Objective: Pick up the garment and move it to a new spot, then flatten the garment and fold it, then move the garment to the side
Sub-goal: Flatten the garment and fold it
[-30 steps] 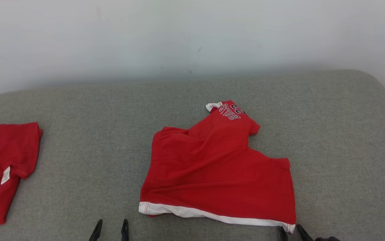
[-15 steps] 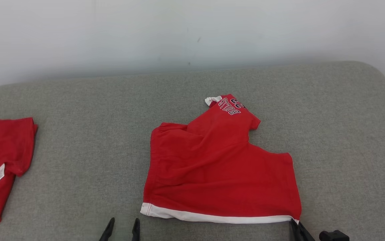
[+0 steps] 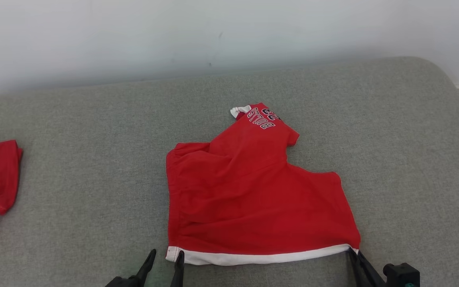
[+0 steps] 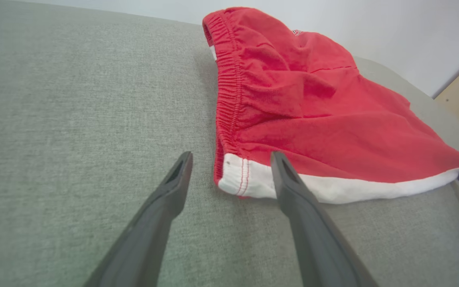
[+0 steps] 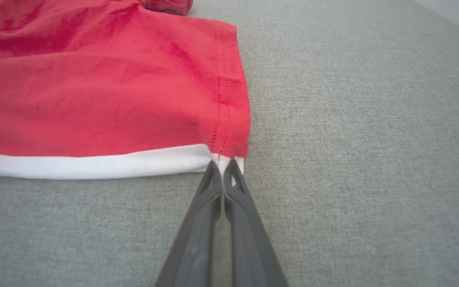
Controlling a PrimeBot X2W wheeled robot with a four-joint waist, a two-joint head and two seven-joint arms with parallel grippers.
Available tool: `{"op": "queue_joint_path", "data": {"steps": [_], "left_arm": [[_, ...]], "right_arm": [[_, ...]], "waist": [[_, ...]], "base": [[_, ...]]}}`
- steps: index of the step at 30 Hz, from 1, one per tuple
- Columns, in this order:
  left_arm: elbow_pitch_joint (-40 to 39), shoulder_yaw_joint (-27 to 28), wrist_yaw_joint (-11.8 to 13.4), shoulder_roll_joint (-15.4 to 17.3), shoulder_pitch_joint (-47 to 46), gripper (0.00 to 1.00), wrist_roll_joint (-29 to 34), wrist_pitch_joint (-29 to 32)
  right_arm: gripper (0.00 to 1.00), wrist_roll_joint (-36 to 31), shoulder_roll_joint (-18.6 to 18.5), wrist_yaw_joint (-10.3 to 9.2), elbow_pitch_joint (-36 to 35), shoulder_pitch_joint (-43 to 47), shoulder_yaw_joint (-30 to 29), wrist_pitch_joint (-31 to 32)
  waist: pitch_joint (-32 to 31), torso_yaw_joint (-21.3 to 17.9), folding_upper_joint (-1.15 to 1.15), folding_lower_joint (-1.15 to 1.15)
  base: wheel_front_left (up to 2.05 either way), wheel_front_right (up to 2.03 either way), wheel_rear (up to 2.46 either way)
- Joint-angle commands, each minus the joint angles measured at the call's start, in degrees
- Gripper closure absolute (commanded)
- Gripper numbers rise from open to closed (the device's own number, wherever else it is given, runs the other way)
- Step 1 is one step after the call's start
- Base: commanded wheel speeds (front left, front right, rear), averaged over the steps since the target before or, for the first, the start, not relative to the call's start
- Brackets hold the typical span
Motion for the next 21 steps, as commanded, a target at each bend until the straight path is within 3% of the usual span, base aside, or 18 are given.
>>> {"op": "queue_joint_path", "data": {"steps": [1, 8, 12, 13, 14, 15, 16, 17, 18, 19, 21], "left_arm": [[0.64, -0.16, -0.08, 0.02, -0.98, 0.00, -0.44, -0.18], [3.63, -1.79, -0.10, 0.03, -2.95, 0.00, -2.93, -0.19], [4.54, -2.14, -0.10, 0.04, -3.27, 0.06, -3.12, -0.19], [4.68, -2.17, -0.10, 0.04, -3.36, 0.13, -3.19, -0.19], [4.80, -2.25, -0.10, 0.04, -3.46, 0.26, -3.22, -0.18], [4.86, -2.34, -0.10, 0.03, -3.58, 0.51, -3.26, -0.18], [4.77, -2.50, -0.10, 0.03, -3.73, 0.62, -3.32, -0.18], [4.77, -2.50, -0.10, 0.03, -3.73, 0.62, -3.32, -0.18], [4.46, -2.75, -0.10, 0.00, -3.92, 0.89, -3.22, -0.18], [4.32, -2.89, -0.10, 0.04, -3.92, 1.00, -3.23, -0.19], [4.12, -3.10, -0.06, 0.25, -3.99, 1.00, -3.34, -0.19]], "right_arm": [[1.00, 0.07, -0.17, -0.13, -0.30, -0.70, 0.28, -0.03], [1.00, 0.50, -0.33, -0.13, -0.76, -1.58, 0.66, -0.02], [1.00, 0.56, -0.24, -0.13, -0.86, -2.00, 0.46, -0.02], [1.00, 0.61, -0.27, -0.13, -0.87, -2.16, 0.42, -0.02], [1.00, 0.65, -0.28, -0.13, -0.90, -2.24, 0.42, -0.02], [1.00, 0.68, -0.27, -0.13, -0.93, -2.30, 0.43, -0.02], [1.00, 0.69, -0.25, -0.13, -0.95, -2.34, 0.46, -0.02], [1.00, 0.69, -0.25, -0.13, -0.95, -2.34, 0.46, -0.02], [1.00, 0.72, -0.26, -0.13, -0.97, -2.39, 0.48, -0.02], [1.00, 0.75, -0.29, -0.13, -0.98, -2.44, 0.50, -0.02], [1.00, 0.79, -0.25, -0.13, -0.97, -2.47, 0.49, -0.02]], "waist": [[0.92, -0.83, 0.00, -0.01], [2.41, -1.96, 0.00, -0.01], [2.68, -2.08, 0.00, -0.01], [2.76, -2.03, 0.00, -0.01], [2.81, -2.00, 0.00, -0.01], [2.91, -1.94, 0.00, -0.01], [2.98, -1.88, 0.00, -0.01], [2.98, -1.88, 0.00, -0.01], [3.05, -1.80, 0.00, -0.01], [3.10, -1.71, 0.00, -0.01], [3.10, -1.59, 0.00, -0.01]], "base": [[0.00, 0.00, 0.00], [0.00, 0.00, 0.00], [0.00, 0.00, 0.00], [0.00, 0.00, 0.00], [0.00, 0.00, 0.00], [0.00, 0.00, 0.00], [0.00, 0.00, 0.00], [0.00, 0.00, 0.00], [0.00, 0.00, 0.00], [0.00, 0.00, 0.00], [0.00, 0.00, 0.00]]}}
